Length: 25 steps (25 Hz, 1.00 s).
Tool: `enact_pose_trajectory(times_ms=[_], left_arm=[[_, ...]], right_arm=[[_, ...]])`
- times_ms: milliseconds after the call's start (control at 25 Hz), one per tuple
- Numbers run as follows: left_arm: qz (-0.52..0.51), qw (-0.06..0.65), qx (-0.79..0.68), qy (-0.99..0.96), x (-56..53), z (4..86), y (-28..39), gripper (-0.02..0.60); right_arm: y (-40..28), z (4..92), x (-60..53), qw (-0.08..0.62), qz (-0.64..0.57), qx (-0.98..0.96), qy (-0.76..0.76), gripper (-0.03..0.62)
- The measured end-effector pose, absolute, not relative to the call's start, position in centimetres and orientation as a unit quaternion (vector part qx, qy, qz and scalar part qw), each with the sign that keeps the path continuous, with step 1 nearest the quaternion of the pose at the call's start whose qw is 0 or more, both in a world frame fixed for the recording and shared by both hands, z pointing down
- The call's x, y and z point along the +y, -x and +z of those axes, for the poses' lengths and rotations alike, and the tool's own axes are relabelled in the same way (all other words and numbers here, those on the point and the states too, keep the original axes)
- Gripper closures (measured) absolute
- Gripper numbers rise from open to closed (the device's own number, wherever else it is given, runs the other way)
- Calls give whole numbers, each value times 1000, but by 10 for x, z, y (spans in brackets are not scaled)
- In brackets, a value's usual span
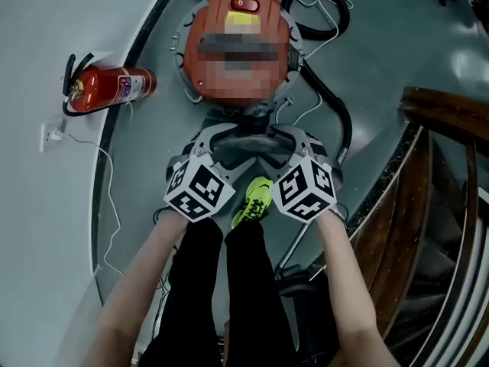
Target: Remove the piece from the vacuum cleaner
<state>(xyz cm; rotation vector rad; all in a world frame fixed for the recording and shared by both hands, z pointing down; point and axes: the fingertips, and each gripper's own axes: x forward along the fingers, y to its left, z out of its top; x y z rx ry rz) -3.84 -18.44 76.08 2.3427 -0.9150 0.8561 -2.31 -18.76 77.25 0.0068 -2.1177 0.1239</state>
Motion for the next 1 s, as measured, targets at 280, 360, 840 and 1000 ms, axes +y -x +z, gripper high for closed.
enact_pose_trajectory(times_ms=[280,360,840,1000], left_arm=[[308,255,-330,-855,-186,770,39,314],[306,262,-329,-854,-186,773,38,314],[296,292,-340,-844,-185,783,37,322],[298,286,-347,-842,-190,784,39,356]], right_arm=[[19,786,-184,511,48,-858,18,347],[19,787,-185,513,46,-857,19,347],[20,792,-188,514,52,-856,18,395],[21,794,-190,514,54,-856,13,402]])
